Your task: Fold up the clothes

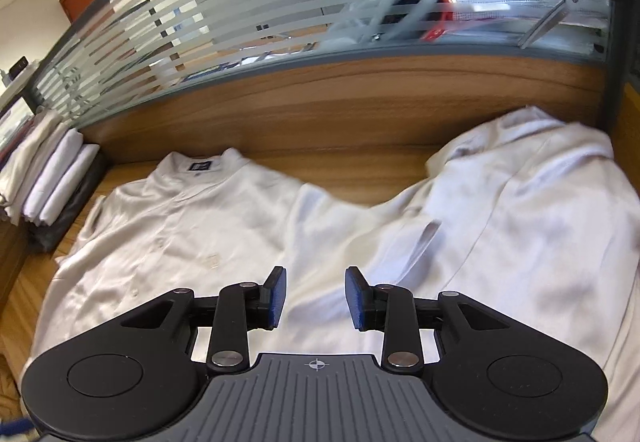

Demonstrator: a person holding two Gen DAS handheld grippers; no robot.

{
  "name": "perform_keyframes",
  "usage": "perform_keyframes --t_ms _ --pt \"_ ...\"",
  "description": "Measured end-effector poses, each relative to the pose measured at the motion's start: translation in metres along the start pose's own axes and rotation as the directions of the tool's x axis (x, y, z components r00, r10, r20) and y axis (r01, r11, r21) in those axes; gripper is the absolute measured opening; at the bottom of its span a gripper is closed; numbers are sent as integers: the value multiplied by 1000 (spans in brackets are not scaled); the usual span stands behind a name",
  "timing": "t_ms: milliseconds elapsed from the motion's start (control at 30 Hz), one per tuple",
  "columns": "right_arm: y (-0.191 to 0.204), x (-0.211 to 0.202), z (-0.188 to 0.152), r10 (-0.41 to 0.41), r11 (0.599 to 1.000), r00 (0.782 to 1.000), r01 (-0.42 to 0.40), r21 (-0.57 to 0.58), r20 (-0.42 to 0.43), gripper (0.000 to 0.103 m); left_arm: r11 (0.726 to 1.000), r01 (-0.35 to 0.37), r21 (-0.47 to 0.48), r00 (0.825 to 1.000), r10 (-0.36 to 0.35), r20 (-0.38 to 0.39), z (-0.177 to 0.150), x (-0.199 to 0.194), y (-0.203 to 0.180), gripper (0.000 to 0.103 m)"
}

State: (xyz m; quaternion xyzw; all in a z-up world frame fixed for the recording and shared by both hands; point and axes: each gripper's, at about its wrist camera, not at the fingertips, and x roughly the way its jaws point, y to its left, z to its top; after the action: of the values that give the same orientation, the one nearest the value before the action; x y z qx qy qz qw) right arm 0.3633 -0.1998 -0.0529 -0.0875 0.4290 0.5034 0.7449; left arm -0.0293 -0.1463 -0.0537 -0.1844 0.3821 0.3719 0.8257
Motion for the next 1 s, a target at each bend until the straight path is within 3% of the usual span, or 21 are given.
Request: perform_keyframes --t_ms 367,500,767,1000 --pt "84 -31 -57 -107 986 994 104 131 16 36 978 99 186 994 -104 22 47 33 121 54" --pt "115 -39 -71 -124 979 992 119 167 21 42 971 82 223 994 -96 50 67 41 151 58" --pt "178 -35 -104 -98 985 995 93 143 23 42 973 16 232 993 -44 113 101 64 201 62" --pt "244 -18 -136 -121 976 993 118 182 7 42 948 47 314 990 -86 114 132 103 247 67"
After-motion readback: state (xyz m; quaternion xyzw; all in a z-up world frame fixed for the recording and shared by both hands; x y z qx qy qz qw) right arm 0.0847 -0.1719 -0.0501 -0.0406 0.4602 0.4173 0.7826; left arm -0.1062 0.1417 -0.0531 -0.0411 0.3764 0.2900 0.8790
